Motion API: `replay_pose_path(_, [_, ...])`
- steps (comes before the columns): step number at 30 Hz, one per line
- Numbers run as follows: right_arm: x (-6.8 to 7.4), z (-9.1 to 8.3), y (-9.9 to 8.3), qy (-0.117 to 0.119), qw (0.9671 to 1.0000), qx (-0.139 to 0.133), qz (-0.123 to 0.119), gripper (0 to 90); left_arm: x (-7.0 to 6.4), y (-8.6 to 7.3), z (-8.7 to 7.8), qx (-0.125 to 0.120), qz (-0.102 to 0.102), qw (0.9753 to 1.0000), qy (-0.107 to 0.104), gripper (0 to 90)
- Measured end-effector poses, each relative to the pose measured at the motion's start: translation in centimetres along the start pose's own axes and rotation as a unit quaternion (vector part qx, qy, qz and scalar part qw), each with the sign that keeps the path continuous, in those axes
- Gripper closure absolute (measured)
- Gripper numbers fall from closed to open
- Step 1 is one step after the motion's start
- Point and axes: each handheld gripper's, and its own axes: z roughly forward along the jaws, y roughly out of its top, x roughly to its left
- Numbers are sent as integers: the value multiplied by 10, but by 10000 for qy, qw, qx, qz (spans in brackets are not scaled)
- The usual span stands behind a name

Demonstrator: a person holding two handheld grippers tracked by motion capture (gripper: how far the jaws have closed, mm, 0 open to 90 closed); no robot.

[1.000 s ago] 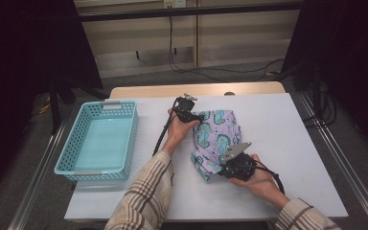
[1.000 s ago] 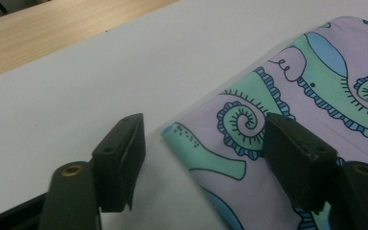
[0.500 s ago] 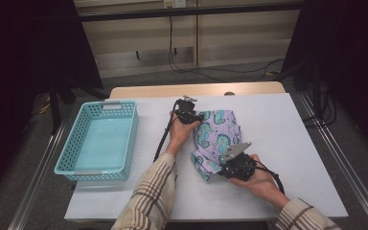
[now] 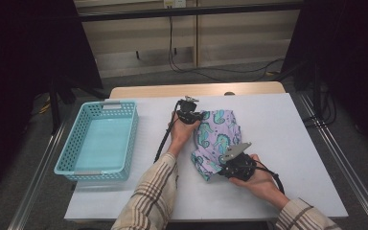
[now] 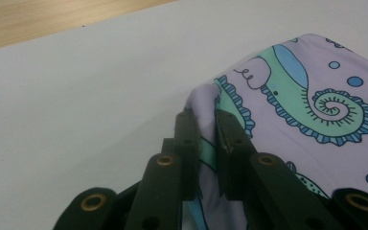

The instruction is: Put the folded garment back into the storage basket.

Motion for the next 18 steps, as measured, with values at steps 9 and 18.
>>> replay_pose_path(9, [2, -2, -1, 42, 9997, -217, 121, 849, -3, 2, -3, -46, 25, 10000, 36, 810])
replay_pose_path(18, [0, -12, 0, -55, 9986, -485, 190, 850, -1, 9, -9, -156, 14, 9999, -4, 810])
